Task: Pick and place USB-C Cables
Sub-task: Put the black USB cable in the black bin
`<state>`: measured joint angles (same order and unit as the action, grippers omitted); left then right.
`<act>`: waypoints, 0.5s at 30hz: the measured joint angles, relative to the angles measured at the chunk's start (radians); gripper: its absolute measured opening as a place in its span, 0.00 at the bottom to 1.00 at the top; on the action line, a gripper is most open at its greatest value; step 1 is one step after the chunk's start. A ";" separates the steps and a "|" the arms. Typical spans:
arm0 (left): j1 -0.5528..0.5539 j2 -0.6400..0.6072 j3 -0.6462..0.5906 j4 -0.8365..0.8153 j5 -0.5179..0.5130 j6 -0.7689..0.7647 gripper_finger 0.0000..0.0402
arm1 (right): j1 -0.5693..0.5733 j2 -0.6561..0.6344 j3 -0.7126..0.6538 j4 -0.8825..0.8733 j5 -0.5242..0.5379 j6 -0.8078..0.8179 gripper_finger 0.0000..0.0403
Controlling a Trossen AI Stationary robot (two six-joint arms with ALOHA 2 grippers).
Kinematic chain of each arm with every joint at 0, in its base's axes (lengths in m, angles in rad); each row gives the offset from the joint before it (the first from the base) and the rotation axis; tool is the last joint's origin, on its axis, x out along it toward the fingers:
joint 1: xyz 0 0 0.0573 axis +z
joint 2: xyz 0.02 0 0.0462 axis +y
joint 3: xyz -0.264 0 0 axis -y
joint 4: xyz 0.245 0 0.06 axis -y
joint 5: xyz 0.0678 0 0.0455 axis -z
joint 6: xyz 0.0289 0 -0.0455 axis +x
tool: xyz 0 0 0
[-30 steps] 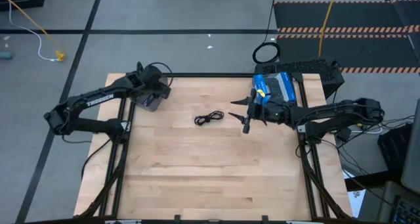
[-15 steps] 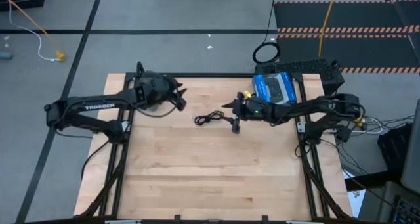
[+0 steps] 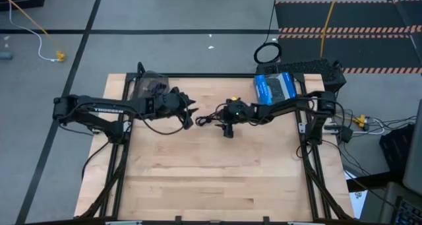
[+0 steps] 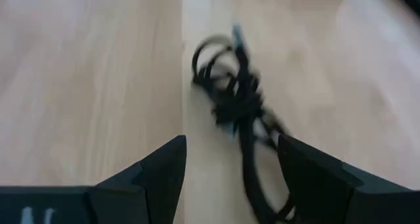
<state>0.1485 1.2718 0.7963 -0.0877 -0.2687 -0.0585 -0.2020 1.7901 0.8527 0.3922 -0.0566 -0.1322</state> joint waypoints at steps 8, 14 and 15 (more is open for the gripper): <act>-0.016 0.086 -0.001 -0.007 -0.002 -0.050 0.57 | -0.002 0.078 0.055 -0.044 0.006 -0.035 0.57; -0.019 0.147 -0.001 0.019 -0.002 -0.035 0.61 | -0.015 0.119 0.055 -0.019 0.033 -0.050 0.53; -0.019 0.153 -0.001 0.017 -0.002 -0.028 0.61 | -0.019 0.124 0.055 -0.019 0.033 -0.053 0.51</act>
<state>0.1297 1.4243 0.7956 -0.0710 -0.2704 -0.0869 -0.2214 1.9138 0.9076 0.3733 -0.0235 -0.1852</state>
